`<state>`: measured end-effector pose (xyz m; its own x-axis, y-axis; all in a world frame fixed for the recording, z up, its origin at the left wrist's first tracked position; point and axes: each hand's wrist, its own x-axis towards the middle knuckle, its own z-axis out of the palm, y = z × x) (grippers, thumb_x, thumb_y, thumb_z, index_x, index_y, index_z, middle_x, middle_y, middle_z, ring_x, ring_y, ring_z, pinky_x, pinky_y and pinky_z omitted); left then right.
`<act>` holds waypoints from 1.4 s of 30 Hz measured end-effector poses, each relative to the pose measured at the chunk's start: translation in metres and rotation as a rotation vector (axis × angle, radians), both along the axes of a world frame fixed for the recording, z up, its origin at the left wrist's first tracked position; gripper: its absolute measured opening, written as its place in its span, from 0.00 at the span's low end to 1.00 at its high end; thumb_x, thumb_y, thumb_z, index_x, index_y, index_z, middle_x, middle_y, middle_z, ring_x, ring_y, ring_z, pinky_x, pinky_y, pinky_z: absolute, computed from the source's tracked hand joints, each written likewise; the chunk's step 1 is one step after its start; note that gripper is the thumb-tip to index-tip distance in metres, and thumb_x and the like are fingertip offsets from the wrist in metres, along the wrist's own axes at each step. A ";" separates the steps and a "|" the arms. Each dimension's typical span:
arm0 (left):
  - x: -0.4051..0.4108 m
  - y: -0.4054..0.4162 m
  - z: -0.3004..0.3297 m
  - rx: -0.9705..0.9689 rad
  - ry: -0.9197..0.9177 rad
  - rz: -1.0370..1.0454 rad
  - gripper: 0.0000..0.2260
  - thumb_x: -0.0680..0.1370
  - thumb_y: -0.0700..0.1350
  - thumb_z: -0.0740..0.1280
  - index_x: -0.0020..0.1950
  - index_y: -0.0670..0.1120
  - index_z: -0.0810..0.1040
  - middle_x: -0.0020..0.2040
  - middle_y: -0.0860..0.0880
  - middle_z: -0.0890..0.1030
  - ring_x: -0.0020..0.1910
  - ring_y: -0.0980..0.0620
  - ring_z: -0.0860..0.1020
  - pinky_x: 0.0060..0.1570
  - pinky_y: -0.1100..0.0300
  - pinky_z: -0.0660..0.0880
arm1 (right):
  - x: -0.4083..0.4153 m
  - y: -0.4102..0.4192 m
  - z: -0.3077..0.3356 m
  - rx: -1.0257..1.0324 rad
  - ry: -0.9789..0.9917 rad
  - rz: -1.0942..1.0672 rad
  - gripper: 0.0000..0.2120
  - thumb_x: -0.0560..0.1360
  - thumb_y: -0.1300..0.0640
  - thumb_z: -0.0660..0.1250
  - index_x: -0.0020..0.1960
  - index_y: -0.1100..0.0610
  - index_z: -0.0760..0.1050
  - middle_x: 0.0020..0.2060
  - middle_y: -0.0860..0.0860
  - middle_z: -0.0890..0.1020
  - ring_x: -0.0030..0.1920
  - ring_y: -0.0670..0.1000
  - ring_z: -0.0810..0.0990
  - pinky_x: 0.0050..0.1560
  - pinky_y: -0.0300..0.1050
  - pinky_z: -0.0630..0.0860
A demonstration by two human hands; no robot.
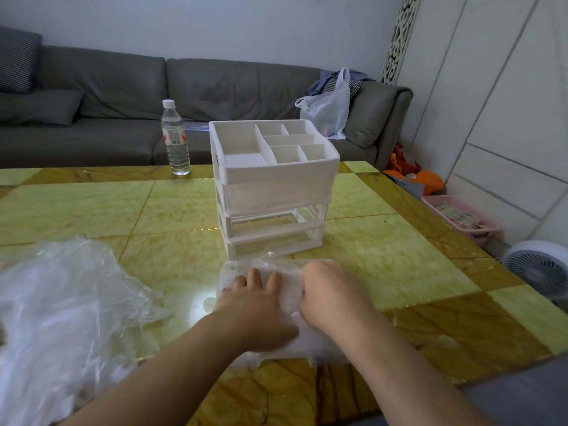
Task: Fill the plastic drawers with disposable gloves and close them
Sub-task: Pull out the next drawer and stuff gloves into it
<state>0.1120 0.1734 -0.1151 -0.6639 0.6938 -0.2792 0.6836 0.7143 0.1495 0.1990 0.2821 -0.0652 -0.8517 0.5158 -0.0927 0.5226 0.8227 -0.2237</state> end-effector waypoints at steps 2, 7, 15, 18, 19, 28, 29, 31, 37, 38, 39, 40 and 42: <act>-0.003 0.000 -0.003 0.026 -0.031 0.025 0.42 0.74 0.69 0.62 0.81 0.53 0.51 0.77 0.43 0.59 0.76 0.37 0.60 0.73 0.42 0.63 | 0.003 -0.001 0.000 0.025 -0.094 0.030 0.14 0.76 0.54 0.77 0.57 0.55 0.76 0.62 0.54 0.77 0.53 0.56 0.79 0.44 0.46 0.71; -0.004 0.003 -0.007 0.085 -0.103 0.099 0.44 0.73 0.70 0.65 0.81 0.55 0.50 0.77 0.44 0.58 0.77 0.39 0.58 0.74 0.43 0.59 | 0.001 -0.002 -0.013 -0.036 -0.300 -0.004 0.37 0.76 0.67 0.72 0.80 0.63 0.60 0.78 0.58 0.51 0.52 0.59 0.79 0.48 0.47 0.76; 0.008 0.001 -0.006 0.149 -0.158 0.213 0.37 0.76 0.65 0.62 0.79 0.53 0.53 0.74 0.43 0.59 0.76 0.38 0.56 0.76 0.42 0.55 | -0.019 0.007 -0.025 -0.209 -0.398 0.017 0.52 0.77 0.62 0.74 0.86 0.55 0.40 0.81 0.57 0.43 0.74 0.67 0.70 0.66 0.57 0.78; 0.007 -0.002 -0.005 0.140 -0.165 0.218 0.35 0.77 0.64 0.63 0.79 0.52 0.54 0.74 0.43 0.59 0.75 0.38 0.57 0.75 0.42 0.56 | -0.021 0.011 -0.025 -0.285 -0.355 0.049 0.56 0.75 0.59 0.75 0.86 0.49 0.37 0.82 0.57 0.42 0.76 0.67 0.67 0.66 0.57 0.77; 0.007 -0.002 -0.005 0.133 -0.157 0.205 0.35 0.77 0.63 0.63 0.78 0.52 0.54 0.73 0.43 0.59 0.74 0.38 0.58 0.75 0.43 0.57 | -0.020 0.012 -0.025 -0.303 -0.336 0.054 0.56 0.75 0.60 0.76 0.85 0.45 0.37 0.82 0.57 0.42 0.76 0.67 0.67 0.63 0.57 0.77; -0.004 -0.010 0.009 -0.065 0.119 -0.098 0.37 0.81 0.63 0.58 0.83 0.49 0.47 0.75 0.41 0.62 0.73 0.40 0.64 0.72 0.46 0.66 | -0.022 -0.004 -0.029 -0.265 -0.311 0.071 0.50 0.77 0.55 0.73 0.84 0.36 0.42 0.82 0.56 0.32 0.80 0.66 0.62 0.69 0.56 0.74; -0.001 -0.014 0.016 -0.031 0.174 -0.125 0.34 0.82 0.62 0.58 0.83 0.50 0.50 0.73 0.43 0.65 0.72 0.41 0.66 0.70 0.47 0.68 | -0.020 -0.002 -0.032 -0.236 -0.290 0.084 0.47 0.78 0.54 0.73 0.84 0.37 0.46 0.83 0.58 0.36 0.79 0.66 0.64 0.68 0.55 0.74; 0.009 -0.026 0.025 0.130 0.292 -0.177 0.26 0.83 0.59 0.57 0.79 0.53 0.59 0.69 0.49 0.68 0.68 0.45 0.68 0.69 0.51 0.68 | -0.021 0.001 -0.038 -0.180 -0.205 0.115 0.37 0.81 0.54 0.70 0.83 0.42 0.54 0.82 0.61 0.47 0.74 0.69 0.69 0.66 0.58 0.75; 0.040 -0.067 0.022 0.378 0.234 -0.336 0.07 0.82 0.56 0.56 0.53 0.57 0.72 0.48 0.59 0.73 0.48 0.57 0.73 0.50 0.62 0.70 | -0.020 -0.002 -0.026 -0.302 -0.292 0.071 0.49 0.75 0.59 0.74 0.83 0.35 0.49 0.82 0.55 0.32 0.77 0.67 0.66 0.69 0.59 0.77; 0.038 -0.068 0.018 0.358 0.189 -0.319 0.06 0.83 0.54 0.56 0.51 0.56 0.71 0.47 0.59 0.72 0.47 0.58 0.72 0.46 0.63 0.69 | -0.019 -0.003 -0.024 -0.308 -0.276 0.072 0.49 0.75 0.61 0.74 0.83 0.35 0.49 0.82 0.54 0.32 0.77 0.66 0.68 0.68 0.59 0.78; 0.034 -0.069 0.014 0.348 0.153 -0.292 0.06 0.84 0.52 0.56 0.50 0.56 0.71 0.47 0.58 0.72 0.46 0.58 0.71 0.44 0.62 0.70 | -0.017 -0.005 -0.022 -0.305 -0.275 0.074 0.49 0.75 0.62 0.73 0.83 0.35 0.49 0.83 0.53 0.32 0.76 0.66 0.69 0.68 0.59 0.78; 0.029 -0.067 0.012 0.347 0.116 -0.257 0.06 0.84 0.50 0.57 0.49 0.55 0.71 0.46 0.58 0.72 0.45 0.58 0.72 0.43 0.61 0.71 | -0.015 -0.005 -0.022 -0.295 -0.281 0.073 0.49 0.75 0.62 0.73 0.83 0.35 0.49 0.83 0.53 0.32 0.75 0.66 0.70 0.66 0.59 0.79; 0.020 -0.060 0.012 0.331 0.027 -0.155 0.07 0.83 0.48 0.60 0.46 0.53 0.73 0.43 0.58 0.75 0.44 0.57 0.74 0.44 0.60 0.73 | -0.015 -0.006 -0.021 -0.275 -0.287 0.070 0.49 0.75 0.63 0.72 0.83 0.37 0.49 0.83 0.54 0.33 0.75 0.66 0.70 0.65 0.58 0.80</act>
<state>0.1316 0.1135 -0.1032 -0.5478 0.8366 -0.0066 0.7867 0.5178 0.3361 0.1841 0.2762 -0.0861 -0.8031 0.3806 -0.4584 0.5409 0.7883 -0.2932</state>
